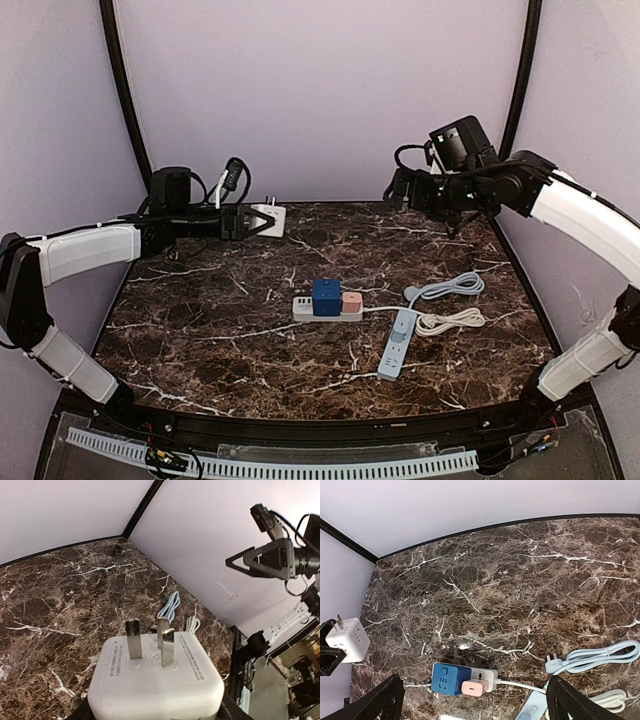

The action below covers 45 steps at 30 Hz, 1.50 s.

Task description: Insert the plug

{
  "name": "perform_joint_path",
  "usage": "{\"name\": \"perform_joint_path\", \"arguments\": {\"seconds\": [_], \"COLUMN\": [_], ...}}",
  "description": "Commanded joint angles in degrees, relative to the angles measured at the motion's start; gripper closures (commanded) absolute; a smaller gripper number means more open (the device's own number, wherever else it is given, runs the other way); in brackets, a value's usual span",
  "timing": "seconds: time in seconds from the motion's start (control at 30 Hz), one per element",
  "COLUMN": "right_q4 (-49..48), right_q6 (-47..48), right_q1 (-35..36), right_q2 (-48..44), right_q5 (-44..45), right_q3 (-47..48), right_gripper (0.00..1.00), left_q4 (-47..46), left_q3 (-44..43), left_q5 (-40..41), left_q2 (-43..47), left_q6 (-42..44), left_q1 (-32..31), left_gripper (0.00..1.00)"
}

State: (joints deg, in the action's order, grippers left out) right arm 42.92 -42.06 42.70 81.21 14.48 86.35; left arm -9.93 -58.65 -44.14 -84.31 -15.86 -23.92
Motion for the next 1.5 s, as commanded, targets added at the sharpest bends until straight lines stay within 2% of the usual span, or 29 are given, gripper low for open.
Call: {"name": "perform_joint_path", "arguments": {"seconds": [0.0, 0.13, 0.3, 0.4, 0.57, 0.73, 0.97, 1.07, 1.17, 1.23, 1.37, 1.47], "right_q4": [-2.80, -4.93, -12.02, -15.56, -19.04, -22.67, -23.89, -22.71, -20.42, -19.73, -19.19, -18.83], "right_q6": [-0.14, -0.36, -0.60, 0.35, 4.92, 11.81, 27.86, 30.47, 29.86, 28.47, 26.32, 26.46], "right_q1": [-0.26, -0.30, 0.43, 2.24, 7.35, 11.50, 13.10, 13.11, 13.11, 13.15, 13.60, 13.95], "right_q2": [0.21, 0.53, 1.62, 3.76, 7.20, 8.12, 5.08, 3.53, 2.73, 2.33, 1.77, 1.67], "right_q5": [-2.11, -3.56, -5.40, -3.92, 1.33, 4.97, -0.76, -2.43, -2.39, -2.59, -2.89, -2.87], "right_q3": [-0.31, -0.81, -1.75, -1.13, 0.81, 0.81, -2.02, -3.39, -4.07, -4.84, -5.88, -6.40], "right_gripper": [0.01, 0.01, 0.02, 0.01, 0.01, 0.01, 0.01, 0.01, 0.01, 0.01, 0.01, 0.02], "left_q4": [-9.24, -8.10, -10.12, -10.13, 2.04, 12.24, 36.56, 52.81, 64.40, 68.00, 72.00, 72.12], "left_q3": [-0.11, -2.36, -2.91, -2.84, -5.56, -8.21, -20.85, -26.19, -28.45, -27.57, -24.46, -22.35], "left_q5": [-5.28, 0.72, 9.95, 13.34, 16.51, 13.38, 10.33, 13.06, 23.00, 30.20, 42.04, 45.46], "left_q2": [-0.05, -0.29, -0.71, -0.49, -0.16, -1.28, -6.39, -9.80, -11.14, -11.49, -13.35, -15.54], "left_q6": [-14.66, -21.94, -38.34, -44.47, -49.07, -54.06, -40.56, -30.25, -20.31, -16.33, -11.32, -10.21], "left_q1": [0.28, 0.28, 0.23, 0.22, 0.19, 0.15, 0.02, -0.06, -0.07, -0.07, -0.07, -0.07], "left_gripper": [0.70, 0.70, 0.74, 0.74, 0.72, 0.73, 0.76, 0.76, 0.76, 0.76, 0.76, 0.75]}}
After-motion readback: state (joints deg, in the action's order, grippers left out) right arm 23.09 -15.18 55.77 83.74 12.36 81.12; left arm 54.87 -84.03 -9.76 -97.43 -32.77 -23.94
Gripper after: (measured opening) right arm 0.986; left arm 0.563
